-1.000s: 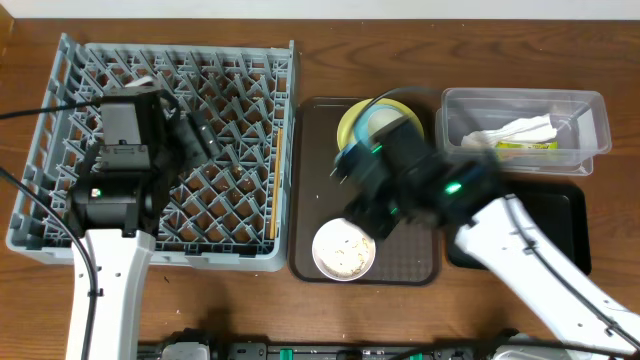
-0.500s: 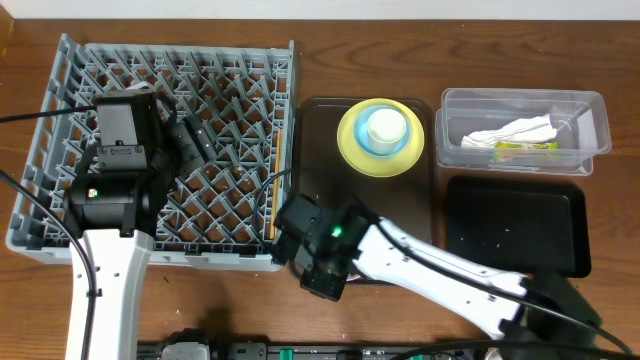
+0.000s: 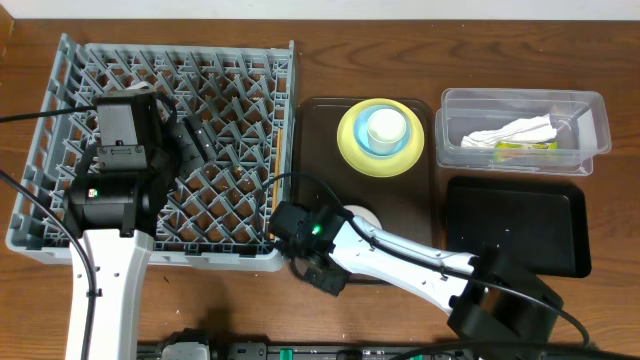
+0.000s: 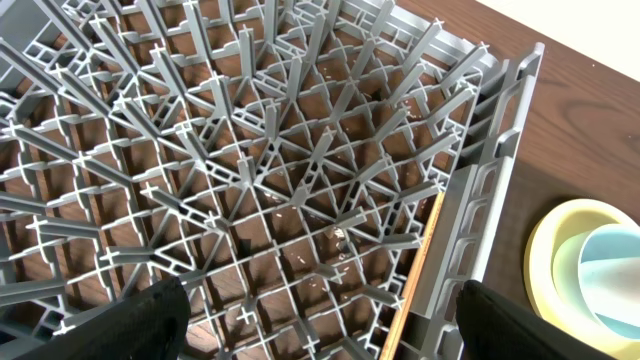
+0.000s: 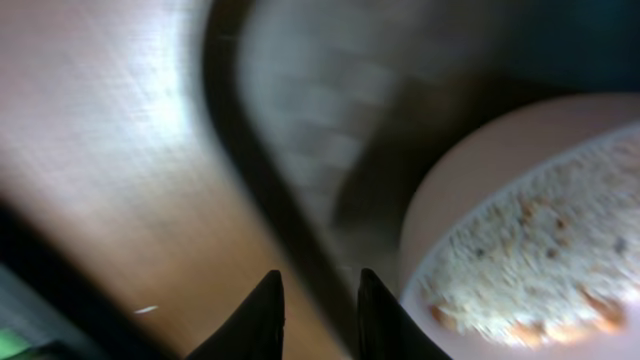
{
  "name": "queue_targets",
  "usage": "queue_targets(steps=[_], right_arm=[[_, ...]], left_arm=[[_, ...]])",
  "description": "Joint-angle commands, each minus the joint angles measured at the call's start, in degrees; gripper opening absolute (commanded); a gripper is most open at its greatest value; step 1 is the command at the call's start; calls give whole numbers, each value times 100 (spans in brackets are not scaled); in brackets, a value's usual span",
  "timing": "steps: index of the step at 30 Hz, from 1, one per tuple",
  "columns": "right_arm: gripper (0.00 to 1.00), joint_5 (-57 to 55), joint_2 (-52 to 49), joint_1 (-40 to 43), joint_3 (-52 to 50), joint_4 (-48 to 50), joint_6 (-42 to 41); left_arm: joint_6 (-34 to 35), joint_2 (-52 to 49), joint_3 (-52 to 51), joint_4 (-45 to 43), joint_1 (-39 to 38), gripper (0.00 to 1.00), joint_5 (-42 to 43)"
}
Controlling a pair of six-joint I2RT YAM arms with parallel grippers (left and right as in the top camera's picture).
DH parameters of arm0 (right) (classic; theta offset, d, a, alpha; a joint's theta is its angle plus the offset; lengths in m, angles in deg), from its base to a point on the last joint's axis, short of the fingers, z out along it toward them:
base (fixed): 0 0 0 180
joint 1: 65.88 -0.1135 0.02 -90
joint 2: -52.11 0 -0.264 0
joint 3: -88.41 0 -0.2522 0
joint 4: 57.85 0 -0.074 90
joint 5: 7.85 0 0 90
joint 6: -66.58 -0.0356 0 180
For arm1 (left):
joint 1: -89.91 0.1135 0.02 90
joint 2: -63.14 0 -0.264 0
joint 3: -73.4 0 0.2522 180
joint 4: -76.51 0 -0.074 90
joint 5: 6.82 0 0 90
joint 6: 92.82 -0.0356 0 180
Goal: Sort waste into correct bins and load items into the dishwasher
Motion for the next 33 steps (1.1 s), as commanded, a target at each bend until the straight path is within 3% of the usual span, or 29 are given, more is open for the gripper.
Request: queue_targets(steps=[1, 15, 25, 29, 31, 33], right_arm=[[20, -1224, -26, -31, -17, -35, -476], [21, -2044, -26, 391, -17, -345, -841], [18, -1867, 170, 761, 42, -599, -905], [24, -1784, 590, 765, 44, -413, -896], [35, -1534, 719, 789, 42, -282, -896], [38, -1449, 710, 800, 24, -188, -896]], left_arm=[[9, 33, 122, 17, 24, 88, -28], [9, 33, 122, 17, 24, 88, -28], [9, 33, 122, 17, 24, 88, -28], [9, 33, 122, 17, 24, 88, -28], [9, 33, 122, 17, 24, 88, -28], [9, 33, 122, 17, 24, 88, -28]])
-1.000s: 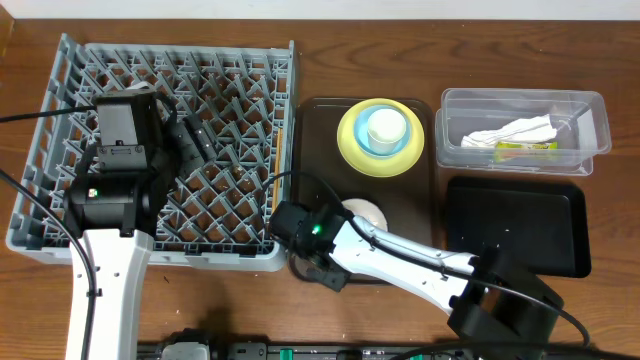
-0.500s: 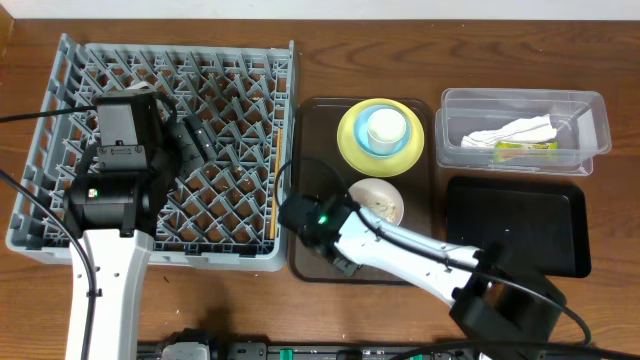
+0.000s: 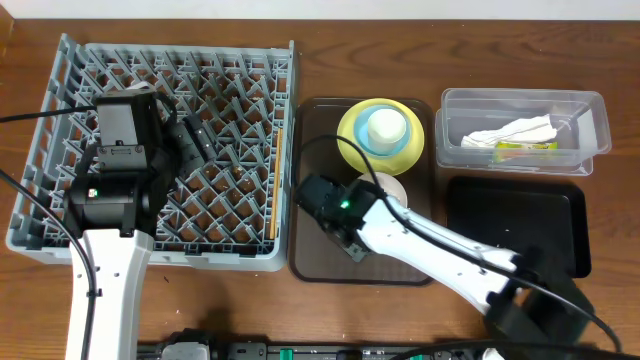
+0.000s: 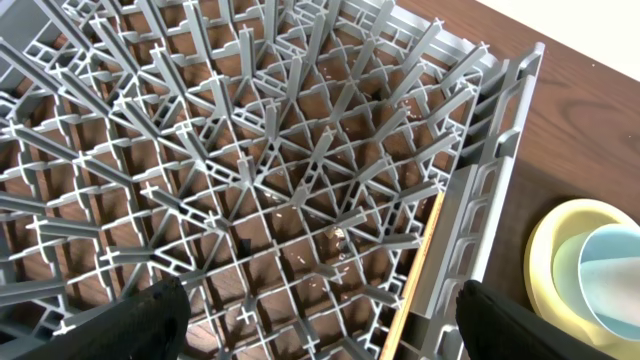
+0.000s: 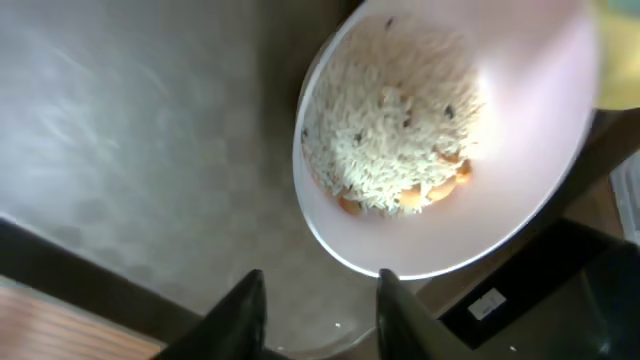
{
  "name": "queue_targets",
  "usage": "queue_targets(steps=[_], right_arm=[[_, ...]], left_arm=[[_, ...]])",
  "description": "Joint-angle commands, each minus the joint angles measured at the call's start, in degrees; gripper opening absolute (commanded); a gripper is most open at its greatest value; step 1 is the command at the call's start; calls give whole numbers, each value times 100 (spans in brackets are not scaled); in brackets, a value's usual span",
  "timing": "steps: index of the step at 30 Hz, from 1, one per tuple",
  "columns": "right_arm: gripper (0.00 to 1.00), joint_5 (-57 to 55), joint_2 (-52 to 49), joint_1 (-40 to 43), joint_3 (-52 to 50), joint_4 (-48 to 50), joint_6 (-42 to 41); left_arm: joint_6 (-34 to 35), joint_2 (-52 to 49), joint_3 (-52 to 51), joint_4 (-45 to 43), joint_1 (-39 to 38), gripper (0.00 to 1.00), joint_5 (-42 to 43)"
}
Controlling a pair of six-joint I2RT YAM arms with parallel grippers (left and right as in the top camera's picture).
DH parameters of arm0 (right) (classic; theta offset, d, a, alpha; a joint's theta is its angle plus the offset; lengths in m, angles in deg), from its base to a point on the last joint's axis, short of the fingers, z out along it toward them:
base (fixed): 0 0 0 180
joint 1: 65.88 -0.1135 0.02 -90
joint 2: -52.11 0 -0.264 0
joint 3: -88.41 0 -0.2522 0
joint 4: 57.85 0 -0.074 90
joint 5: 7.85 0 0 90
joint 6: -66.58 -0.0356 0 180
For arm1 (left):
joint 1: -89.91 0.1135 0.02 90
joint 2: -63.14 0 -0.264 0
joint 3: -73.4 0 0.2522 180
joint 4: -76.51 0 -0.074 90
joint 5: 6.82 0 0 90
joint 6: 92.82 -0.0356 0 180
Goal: Sort waste into correct bins and load items into the dishwasher
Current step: 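Grasp the rim of the white bowl with the right gripper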
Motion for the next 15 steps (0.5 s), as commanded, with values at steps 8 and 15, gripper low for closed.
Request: queue_targets(steps=[8, 15], right_arm=[[36, 223, 76, 122, -243, 597, -44], [33, 243, 74, 232, -732, 1266, -46]], left_arm=[[9, 33, 120, 15, 24, 88, -28], [9, 33, 120, 15, 24, 88, -28]])
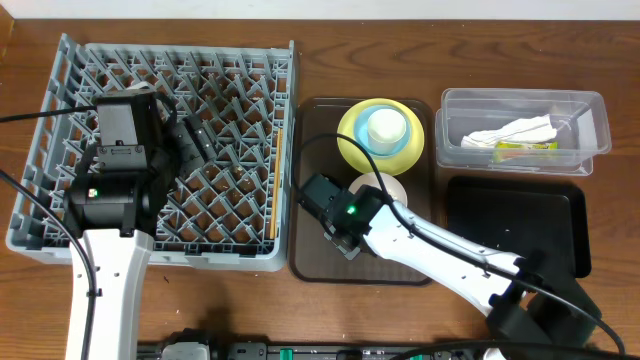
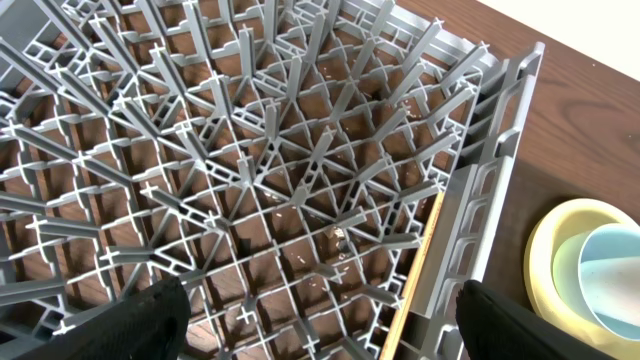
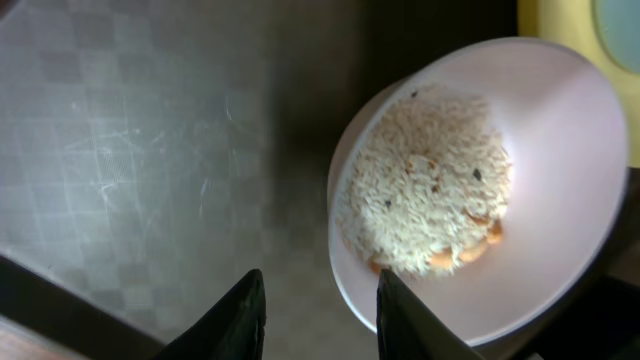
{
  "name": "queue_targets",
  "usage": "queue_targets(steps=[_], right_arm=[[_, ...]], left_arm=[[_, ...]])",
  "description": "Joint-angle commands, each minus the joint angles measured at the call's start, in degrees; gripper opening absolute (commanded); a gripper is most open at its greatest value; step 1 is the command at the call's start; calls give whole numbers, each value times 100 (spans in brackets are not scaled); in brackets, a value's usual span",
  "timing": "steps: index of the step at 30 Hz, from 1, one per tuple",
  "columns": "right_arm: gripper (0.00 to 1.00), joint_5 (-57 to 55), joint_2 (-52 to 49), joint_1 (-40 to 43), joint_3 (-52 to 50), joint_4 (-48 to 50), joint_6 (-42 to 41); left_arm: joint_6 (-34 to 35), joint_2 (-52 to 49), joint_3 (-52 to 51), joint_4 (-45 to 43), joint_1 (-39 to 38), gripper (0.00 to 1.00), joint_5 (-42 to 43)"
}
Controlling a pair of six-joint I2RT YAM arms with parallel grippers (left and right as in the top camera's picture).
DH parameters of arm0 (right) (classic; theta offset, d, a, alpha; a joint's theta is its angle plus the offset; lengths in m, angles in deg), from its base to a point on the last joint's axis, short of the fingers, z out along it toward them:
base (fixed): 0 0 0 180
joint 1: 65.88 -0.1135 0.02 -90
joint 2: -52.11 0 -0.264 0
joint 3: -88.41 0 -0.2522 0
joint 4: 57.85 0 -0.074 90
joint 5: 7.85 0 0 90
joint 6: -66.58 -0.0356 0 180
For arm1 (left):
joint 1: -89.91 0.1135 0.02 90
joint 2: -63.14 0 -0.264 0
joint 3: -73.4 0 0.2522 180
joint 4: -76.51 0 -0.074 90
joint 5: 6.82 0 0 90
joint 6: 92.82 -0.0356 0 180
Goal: Sort waste into correct bins and load items into the dishwasher
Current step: 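Grasp the rim of the white bowl with the right gripper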
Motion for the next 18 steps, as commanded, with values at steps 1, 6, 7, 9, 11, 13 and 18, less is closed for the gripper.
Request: queue_targets(steps=[1, 6, 7, 9, 11, 13, 18], right_arm=[[33, 15, -15, 216, -304, 205, -42], [32, 11, -15, 254, -560, 531, -39], [31, 11, -15, 254, -564, 542, -39], [28, -9, -15, 254, -570, 551, -37], [24, -9, -15, 254, -570, 546, 26], [17, -11, -15, 254, -570, 529, 66], [6, -9, -15, 254, -570, 505, 61]], left_arm=[[9, 33, 120, 15, 24, 88, -31], [9, 33, 120, 15, 24, 88, -31], [9, 33, 120, 15, 24, 88, -31], [9, 33, 120, 15, 24, 88, -31], [9, 33, 120, 15, 24, 88, -31], [9, 33, 120, 15, 24, 88, -31], [9, 33, 120, 15, 24, 88, -31]])
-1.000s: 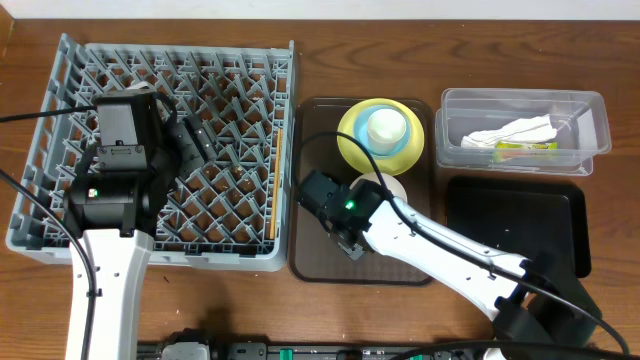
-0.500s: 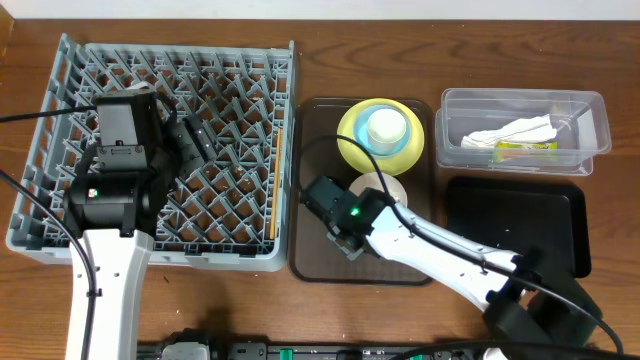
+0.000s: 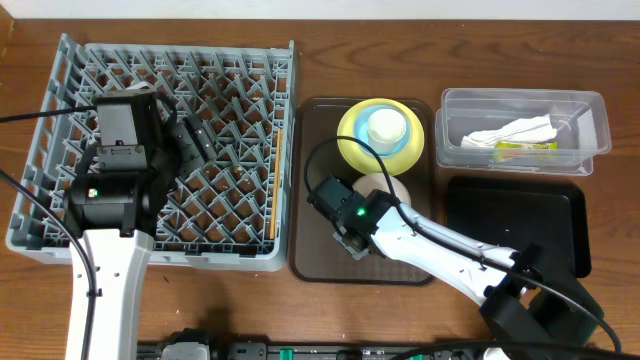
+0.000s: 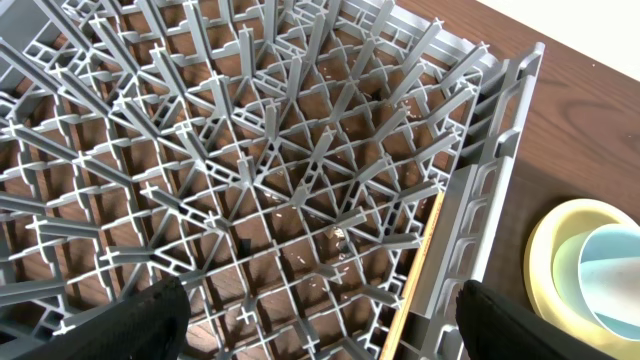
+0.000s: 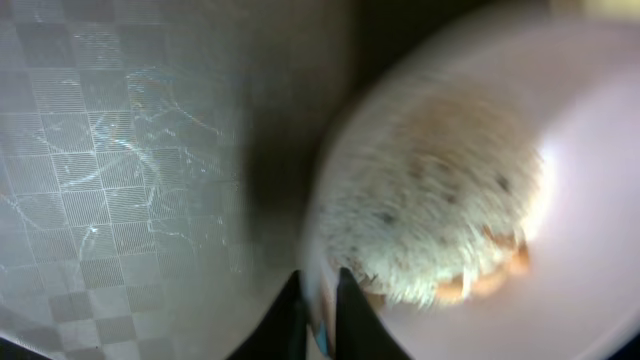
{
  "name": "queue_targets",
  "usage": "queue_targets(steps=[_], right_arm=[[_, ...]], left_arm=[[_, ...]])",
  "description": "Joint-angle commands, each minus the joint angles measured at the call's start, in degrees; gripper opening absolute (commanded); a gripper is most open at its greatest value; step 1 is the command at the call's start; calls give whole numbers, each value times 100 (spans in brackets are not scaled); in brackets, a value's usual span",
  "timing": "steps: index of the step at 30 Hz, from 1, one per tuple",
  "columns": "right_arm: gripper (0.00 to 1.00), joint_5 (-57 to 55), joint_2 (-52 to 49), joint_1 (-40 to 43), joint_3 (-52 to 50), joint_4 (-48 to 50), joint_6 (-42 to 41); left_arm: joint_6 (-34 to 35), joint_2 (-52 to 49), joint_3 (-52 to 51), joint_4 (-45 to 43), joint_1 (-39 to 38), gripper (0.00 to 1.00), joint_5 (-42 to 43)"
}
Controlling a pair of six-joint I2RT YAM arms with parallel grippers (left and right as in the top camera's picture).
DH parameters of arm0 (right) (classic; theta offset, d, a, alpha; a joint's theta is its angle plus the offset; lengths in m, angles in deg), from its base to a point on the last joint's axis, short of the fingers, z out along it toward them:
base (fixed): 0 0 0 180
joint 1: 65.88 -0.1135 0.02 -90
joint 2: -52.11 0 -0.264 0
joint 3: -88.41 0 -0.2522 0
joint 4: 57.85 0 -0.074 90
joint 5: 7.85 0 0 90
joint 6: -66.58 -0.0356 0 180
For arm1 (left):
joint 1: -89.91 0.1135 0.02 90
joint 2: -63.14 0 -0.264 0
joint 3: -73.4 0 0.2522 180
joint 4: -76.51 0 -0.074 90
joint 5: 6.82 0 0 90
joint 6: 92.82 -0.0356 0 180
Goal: Sort waste into correct bins and load items into the dishwasher
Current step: 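Grasp the rim of the white bowl with the right gripper, then carry the bowl over the black tray and tip out the food scraps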
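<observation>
A white bowl of rice (image 3: pixel 388 186) sits on the brown tray (image 3: pixel 320 255), just in front of a yellow plate (image 3: pixel 350 140) carrying a light blue cup (image 3: pixel 386 128). My right gripper (image 5: pixel 322 292) is shut on the near rim of the bowl (image 5: pixel 560 200); the rim shows between the two black fingers (image 5: pixel 293 305). In the overhead view the right gripper (image 3: pixel 352 222) is at the bowl's left front. My left gripper (image 4: pixel 325 320) hangs open above the empty grey dish rack (image 4: pixel 300 170), nothing between its fingers.
The grey dish rack (image 3: pixel 60 150) fills the left of the table. A clear bin (image 3: pixel 590 105) with crumpled paper waste stands at the back right. A black bin (image 3: pixel 515 225) lies in front of it, right of the tray.
My right gripper was open beside the bowl of rice. It has now moved in and shut on the bowl's rim. The left arm has not moved.
My right gripper was first low over the tray's front left corner. Then it stood open over the tray with the bowl of rice ahead, then nearer the bowl. Now it is shut on the rim. The left gripper stayed open over the rack throughout.
</observation>
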Motion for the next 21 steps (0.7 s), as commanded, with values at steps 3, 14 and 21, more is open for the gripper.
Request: queue_targets(steps=[3, 14, 21], right_arm=[[7, -39, -15, 15, -28, -22, 11], [1, -35, 96, 92, 208, -153, -107], [1, 227, 1088, 621, 664, -476, -546]], left_arm=[[9, 33, 120, 17, 24, 88, -28], [9, 33, 120, 17, 24, 88, -28], [9, 33, 120, 17, 24, 88, -28]])
